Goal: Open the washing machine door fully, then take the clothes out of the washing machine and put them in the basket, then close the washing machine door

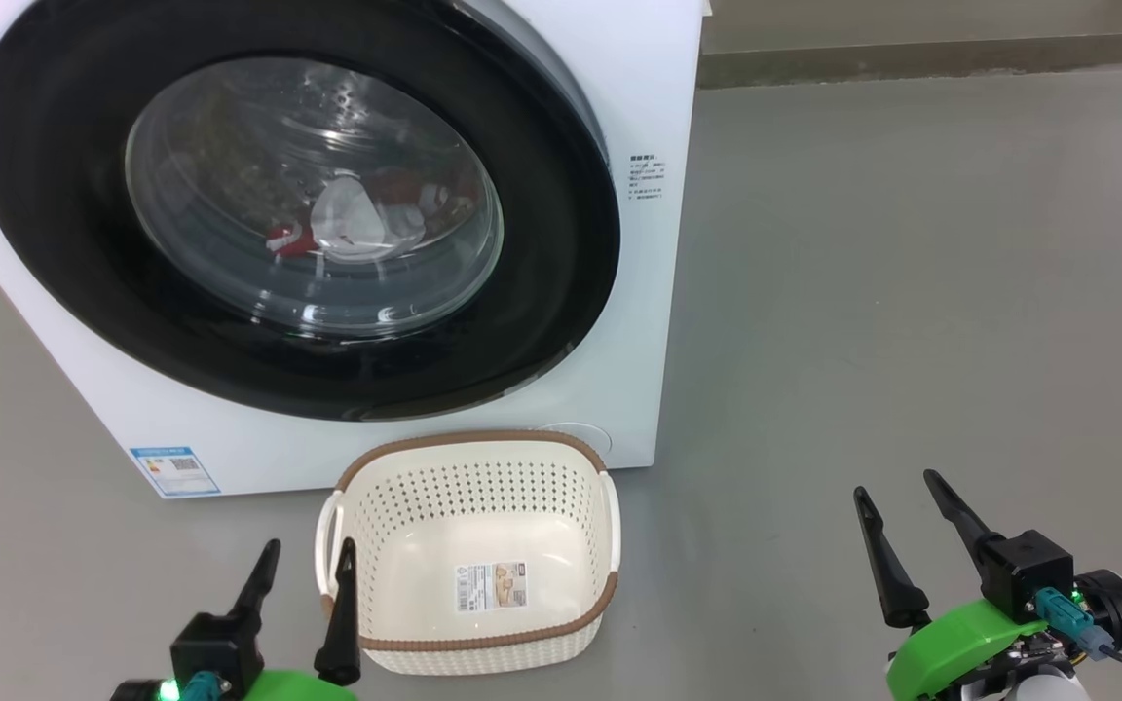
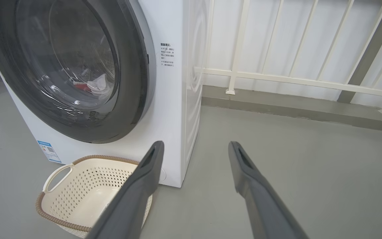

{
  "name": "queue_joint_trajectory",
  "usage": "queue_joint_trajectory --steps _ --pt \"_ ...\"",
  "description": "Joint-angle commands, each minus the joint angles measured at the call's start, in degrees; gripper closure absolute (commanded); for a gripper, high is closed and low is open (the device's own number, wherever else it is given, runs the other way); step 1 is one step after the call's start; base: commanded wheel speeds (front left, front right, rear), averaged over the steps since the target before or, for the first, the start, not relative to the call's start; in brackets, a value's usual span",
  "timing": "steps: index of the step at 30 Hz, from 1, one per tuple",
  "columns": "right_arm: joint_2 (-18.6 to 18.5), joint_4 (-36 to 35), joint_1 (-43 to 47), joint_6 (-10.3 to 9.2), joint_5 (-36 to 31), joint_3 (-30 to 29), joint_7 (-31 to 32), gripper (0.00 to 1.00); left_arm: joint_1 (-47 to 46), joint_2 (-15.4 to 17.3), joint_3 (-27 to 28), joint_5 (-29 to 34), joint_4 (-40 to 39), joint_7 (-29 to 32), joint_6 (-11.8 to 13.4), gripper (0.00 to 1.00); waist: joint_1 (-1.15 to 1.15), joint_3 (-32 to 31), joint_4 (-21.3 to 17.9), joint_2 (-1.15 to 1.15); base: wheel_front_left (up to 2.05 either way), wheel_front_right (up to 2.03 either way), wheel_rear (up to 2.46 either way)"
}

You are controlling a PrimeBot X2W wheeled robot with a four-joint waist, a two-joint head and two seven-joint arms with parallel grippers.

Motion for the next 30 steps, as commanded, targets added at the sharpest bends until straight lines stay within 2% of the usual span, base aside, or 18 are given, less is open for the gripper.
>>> queue_joint_trajectory --steps 1,19,20,21,30 --pt "-0.2 -1.2 -1.9 0.02 -0.4 1.0 -0.7 0.0 -2.3 0.4 1.7 -0.1 -0.8 -0.7 0.6 0.0 0.0 -0.1 0.0 0.0 0.0 0.0 0.0" --pt "0.2 -1.2 -1.3 0.02 0.4 0.3 -0.7 0.0 -2.1 0.3 1.1 -0.6 -0.2 -0.7 0.9 0.0 0.0 -0.4 0.3 0.0 0.0 0.0 0.0" --pt "0.2 -1.0 -1.3 0.02 0.7 0.2 -0.7 0.29 -2.1 0.3 1.0 -0.4 -0.2 -0.7 1.0 0.0 0.0 -0.4 0.3 0.0 0.0 0.0 0.0" --pt "0.2 -1.0 -1.4 0.02 0.9 0.2 -0.7 1.0 -2.1 0.3 1.0 -0.3 -0.2 -0.7 1.0 0.0 0.0 -0.3 0.3 0.0 0.0 0.0 0.0" --pt "0.3 -0.3 -1.9 0.02 4.4 1.0 -0.7 1.0 -2.1 0.3 0.9 -0.1 -0.1 -0.7 1.1 0.0 0.0 -0.2 0.5 0.0 0.0 0.0 0.0"
